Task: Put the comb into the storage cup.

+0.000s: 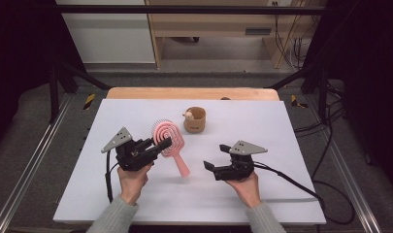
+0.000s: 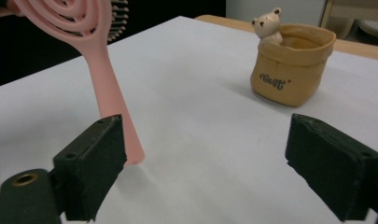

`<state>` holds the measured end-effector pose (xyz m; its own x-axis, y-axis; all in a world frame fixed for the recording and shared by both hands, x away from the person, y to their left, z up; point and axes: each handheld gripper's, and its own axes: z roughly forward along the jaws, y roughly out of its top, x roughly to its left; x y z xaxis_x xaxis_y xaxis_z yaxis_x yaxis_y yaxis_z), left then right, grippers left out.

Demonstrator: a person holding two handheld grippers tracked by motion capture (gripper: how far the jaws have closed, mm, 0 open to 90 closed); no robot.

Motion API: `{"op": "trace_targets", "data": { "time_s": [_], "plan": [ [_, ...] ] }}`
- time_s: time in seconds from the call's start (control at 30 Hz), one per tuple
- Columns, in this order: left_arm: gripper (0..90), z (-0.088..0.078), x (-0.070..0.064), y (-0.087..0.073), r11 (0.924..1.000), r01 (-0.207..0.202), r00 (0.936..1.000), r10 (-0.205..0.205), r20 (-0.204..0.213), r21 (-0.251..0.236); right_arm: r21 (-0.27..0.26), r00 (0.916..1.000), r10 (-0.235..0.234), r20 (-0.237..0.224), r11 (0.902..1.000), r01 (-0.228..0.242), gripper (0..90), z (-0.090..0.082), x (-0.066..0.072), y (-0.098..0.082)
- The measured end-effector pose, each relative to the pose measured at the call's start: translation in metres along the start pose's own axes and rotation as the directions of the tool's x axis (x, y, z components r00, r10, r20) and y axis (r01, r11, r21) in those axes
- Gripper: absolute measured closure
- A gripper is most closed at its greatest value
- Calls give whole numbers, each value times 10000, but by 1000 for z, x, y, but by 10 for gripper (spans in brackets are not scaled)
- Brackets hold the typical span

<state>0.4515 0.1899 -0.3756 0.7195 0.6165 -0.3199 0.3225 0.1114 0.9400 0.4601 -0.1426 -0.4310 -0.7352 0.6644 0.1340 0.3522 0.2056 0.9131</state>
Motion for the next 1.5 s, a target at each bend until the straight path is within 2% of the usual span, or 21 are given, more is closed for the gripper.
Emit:
{"op": "trace_targets", "data": {
  "time_s": [0.07,0.2,0.5,0.7,1.0,1.07,1.5],
  "plan": [
    [628,-2,0,1,10000,-37,10000,36,-50,-67,160,9999,78,70,9998,-79,48,0,-4,-2],
    [628,-5,2,4,9999,-66,9999,65,-109,-148,135,9992,341,218,9993,-344,28,-3,-12,-7],
    [628,-12,5,10,9994,-135,9996,127,-252,-322,159,9991,423,96,9990,-425,2,-17,-29,-14],
    [628,-14,10,12,9994,-151,9992,138,-386,-323,-58,9985,541,52,9985,-540,4,-29,-41,-18],
    [628,-19,15,17,9987,-379,9959,349,-832,-352,46,9986,469,256,9989,-470,5,-40,-52,-26],
    [628,-19,15,19,9984,-471,9947,439,-930,-325,3,9977,576,347,9983,-576,5,-42,-54,-27],
    [628,-15,18,25,9978,-620,9920,592,-1117,-218,-36,9969,540,567,9985,-539,6,-50,-63,-34]
  ]
}}
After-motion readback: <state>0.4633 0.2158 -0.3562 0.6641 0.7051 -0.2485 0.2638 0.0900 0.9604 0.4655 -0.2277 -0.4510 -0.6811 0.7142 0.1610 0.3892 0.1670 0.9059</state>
